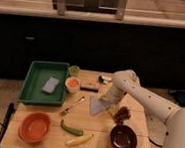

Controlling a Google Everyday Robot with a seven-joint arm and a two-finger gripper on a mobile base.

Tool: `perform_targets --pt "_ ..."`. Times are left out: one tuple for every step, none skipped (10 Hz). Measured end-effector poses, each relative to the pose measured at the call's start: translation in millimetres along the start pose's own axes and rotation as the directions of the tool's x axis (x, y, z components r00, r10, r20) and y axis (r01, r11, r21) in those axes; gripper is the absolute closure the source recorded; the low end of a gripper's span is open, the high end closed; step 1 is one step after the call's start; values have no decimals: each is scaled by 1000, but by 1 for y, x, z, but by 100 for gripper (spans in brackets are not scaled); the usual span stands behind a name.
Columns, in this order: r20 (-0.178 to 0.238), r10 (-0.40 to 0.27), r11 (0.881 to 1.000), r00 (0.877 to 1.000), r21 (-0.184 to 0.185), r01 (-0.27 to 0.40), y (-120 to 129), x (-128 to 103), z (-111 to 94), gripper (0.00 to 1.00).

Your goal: Wipe red bowl with towel

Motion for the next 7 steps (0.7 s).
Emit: perform_targets --pt "0 -2 1000 1000 4 2 -1 -2 0 20" --pt "1 -3 1000 1000 12 3 -3 -4 0 20" --pt "4 -8 1000 1000 20 8 -5 -8 -1 20" --pt "7 -13 1000 1000 25 13 -7 -11 -1 20" --pt "13 -24 999 1000 30 23 -9 -15 -2 20" --pt "17 -29 999 999 33 29 -11 -17 -3 20" --pt "25 -45 998 999 35 44 -14 -22 -2 20"
